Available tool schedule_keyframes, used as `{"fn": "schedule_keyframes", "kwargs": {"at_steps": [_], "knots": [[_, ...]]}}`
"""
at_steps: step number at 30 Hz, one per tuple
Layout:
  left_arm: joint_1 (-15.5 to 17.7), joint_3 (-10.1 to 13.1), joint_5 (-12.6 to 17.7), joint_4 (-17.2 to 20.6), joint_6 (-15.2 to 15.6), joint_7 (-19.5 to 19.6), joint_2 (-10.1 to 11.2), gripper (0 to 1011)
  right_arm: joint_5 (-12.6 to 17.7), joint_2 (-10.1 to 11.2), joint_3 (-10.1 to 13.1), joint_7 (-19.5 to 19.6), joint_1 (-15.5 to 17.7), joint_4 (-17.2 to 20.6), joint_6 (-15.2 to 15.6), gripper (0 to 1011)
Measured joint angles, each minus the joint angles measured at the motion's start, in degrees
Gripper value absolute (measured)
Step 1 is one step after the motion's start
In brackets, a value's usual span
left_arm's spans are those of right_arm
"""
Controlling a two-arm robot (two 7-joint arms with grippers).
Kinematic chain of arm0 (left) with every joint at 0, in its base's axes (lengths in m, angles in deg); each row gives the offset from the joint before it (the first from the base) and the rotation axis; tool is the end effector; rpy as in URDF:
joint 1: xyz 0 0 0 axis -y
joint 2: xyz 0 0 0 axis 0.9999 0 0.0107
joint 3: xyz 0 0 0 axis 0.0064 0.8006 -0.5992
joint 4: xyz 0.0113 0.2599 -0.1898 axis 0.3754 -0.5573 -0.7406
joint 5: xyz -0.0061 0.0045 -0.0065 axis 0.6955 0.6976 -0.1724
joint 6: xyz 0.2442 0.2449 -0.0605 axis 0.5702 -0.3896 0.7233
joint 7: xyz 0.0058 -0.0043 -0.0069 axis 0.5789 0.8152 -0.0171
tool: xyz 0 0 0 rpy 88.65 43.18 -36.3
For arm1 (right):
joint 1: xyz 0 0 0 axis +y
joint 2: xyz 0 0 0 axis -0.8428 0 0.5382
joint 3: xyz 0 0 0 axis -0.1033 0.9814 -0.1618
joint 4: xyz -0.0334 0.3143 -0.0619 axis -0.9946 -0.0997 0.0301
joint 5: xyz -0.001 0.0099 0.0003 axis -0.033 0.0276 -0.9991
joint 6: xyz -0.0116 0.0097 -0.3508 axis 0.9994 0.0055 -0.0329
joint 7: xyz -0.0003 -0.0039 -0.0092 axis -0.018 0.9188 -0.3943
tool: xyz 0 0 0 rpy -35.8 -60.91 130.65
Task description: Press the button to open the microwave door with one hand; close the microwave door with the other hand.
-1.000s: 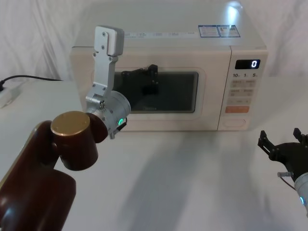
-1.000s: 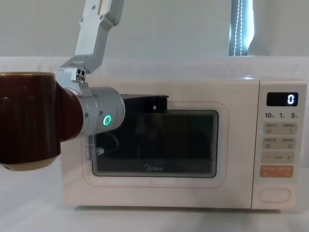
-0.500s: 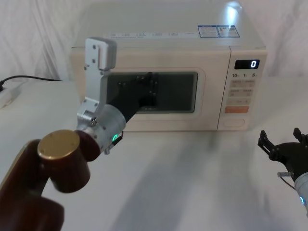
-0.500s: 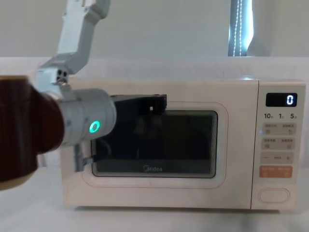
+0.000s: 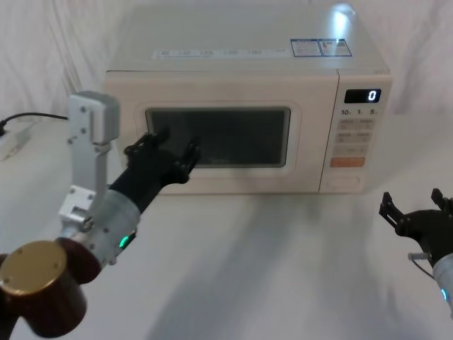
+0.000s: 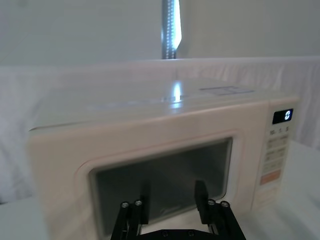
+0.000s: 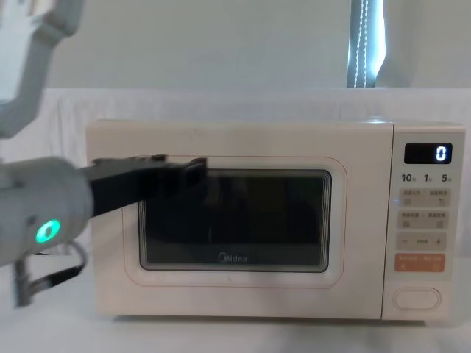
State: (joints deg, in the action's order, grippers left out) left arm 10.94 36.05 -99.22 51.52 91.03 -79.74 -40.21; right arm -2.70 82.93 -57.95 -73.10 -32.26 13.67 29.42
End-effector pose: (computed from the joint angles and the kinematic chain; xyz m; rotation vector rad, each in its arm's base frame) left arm 0.4060 -0.0289 -0.2097 -0.0363 -0.0507 1.1074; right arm 0.3695 -0.0269 -0.3172 -0.0479 0.0148 -1.5263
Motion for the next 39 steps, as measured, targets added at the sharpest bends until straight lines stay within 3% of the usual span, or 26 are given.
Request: {"fn": "schedule_keyframes", "kwargs": {"at_steps": [10, 16, 25, 39], "knots": [[-10.8, -5.7, -0.2, 5.7, -3.0, -1.8, 2.0, 875, 0.0, 0.0, 0.0, 0.0, 0.0, 0.0, 0.0, 1002], [-16.8, -8.8, -1.0, 7.3, -5.0, -2.4, 1.9, 1001, 0.0, 0.0, 0.0, 0.0, 0.0, 0.0, 0.0, 1002], [-23.0, -12.5, -2.3, 8.0, -7.7, -3.0, 0.9, 1001, 0.0, 0.0, 0.0, 0.0, 0.0, 0.0, 0.0, 1002], [-24.6, -13.9, -2.2, 7.2, -8.9, -3.3, 0.2, 1001, 0.0, 0.0, 0.0, 0.0, 0.0, 0.0, 0.0, 1002]]}}
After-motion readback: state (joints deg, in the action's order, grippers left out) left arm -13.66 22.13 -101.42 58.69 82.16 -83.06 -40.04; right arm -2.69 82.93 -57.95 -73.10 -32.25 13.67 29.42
